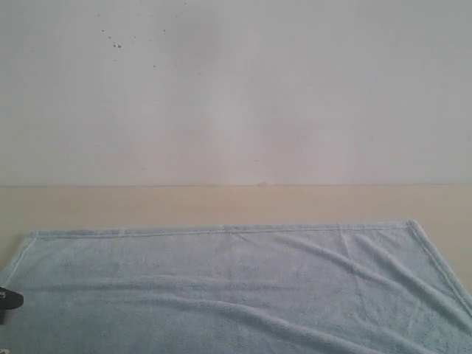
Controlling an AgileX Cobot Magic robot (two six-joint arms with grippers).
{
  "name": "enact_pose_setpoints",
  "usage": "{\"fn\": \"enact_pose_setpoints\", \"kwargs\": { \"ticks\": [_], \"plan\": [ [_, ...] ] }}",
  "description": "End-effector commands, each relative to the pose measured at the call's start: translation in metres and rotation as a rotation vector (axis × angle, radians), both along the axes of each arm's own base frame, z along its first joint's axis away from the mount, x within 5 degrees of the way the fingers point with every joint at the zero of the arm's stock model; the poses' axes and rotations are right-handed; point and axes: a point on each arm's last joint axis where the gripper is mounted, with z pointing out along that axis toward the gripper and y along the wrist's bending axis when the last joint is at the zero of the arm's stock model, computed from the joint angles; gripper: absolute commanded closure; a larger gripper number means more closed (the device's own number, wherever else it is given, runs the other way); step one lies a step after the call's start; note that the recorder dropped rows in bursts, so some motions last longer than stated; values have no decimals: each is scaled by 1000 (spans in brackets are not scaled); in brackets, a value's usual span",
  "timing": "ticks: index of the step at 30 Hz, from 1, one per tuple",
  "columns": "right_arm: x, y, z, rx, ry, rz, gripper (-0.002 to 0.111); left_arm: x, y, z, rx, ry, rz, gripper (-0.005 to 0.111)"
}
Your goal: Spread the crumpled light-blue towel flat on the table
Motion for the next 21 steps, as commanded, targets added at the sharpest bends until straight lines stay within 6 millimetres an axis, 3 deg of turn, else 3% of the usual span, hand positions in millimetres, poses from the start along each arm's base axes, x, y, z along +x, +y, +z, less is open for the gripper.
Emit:
{"fn": "enact_pose_setpoints", "kwargs": {
  "ticks": [1, 9, 17, 21],
  "plan": [
    [0, 0, 2, -3, -16, 1, 107, -9, 3, -5, 35, 96, 21, 103],
    [2, 0, 3, 0, -39, -6, 107, -13, 7, -1, 76, 154, 39, 103],
    [14, 0, 16, 7, -117, 12, 107, 7, 6, 32, 67, -15, 33, 103],
    [36, 2, 35, 49, -197, 14, 107, 19, 3, 51, 44, -133, 30, 103]
  ]
}}
